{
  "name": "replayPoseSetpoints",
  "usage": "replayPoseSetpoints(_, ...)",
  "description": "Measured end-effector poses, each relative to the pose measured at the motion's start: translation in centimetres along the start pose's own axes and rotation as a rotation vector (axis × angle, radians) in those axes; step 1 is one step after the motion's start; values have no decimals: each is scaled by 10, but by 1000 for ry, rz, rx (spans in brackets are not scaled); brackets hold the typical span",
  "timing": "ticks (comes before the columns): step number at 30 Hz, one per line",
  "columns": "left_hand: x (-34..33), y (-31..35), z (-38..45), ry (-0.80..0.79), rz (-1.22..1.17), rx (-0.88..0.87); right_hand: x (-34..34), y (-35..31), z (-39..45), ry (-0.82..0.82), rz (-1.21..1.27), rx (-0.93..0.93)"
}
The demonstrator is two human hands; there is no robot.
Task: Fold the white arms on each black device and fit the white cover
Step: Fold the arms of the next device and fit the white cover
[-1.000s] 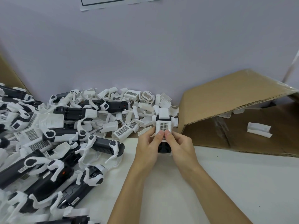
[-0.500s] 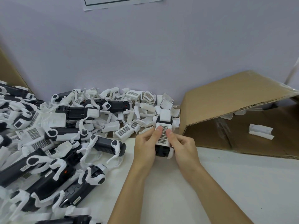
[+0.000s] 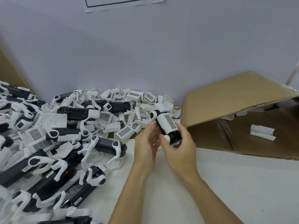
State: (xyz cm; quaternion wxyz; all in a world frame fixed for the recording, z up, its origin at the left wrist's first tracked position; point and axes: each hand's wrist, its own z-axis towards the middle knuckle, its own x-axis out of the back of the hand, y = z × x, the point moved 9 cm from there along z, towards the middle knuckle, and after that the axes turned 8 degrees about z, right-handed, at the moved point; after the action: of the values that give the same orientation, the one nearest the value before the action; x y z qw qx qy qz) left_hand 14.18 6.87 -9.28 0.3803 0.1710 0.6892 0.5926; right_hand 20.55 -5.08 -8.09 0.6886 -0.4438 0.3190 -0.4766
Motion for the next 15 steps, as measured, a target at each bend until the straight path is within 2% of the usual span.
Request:
replayPoseSetpoints(3,29,14,-5,294,183,-106,16,-1,4,77,114,-47)
replayPoseSetpoints(5,46,25,-9,448,240,-212,19,1,8,35,158,-72)
replayPoseSetpoints(7,45,28,-6,410,238,-246,18,3,10,-22,194,-79)
replayPoseSetpoints(10,23,17,1,170,162,-150,13,6,11,-95,225,-108)
replayPoseSetpoints(11,20,16,0,138,152,-130,11,7,10,-112,221,-111)
replayPoseSetpoints(15,22,17,0,166,159,-162,9,9,9,-130,260,-143)
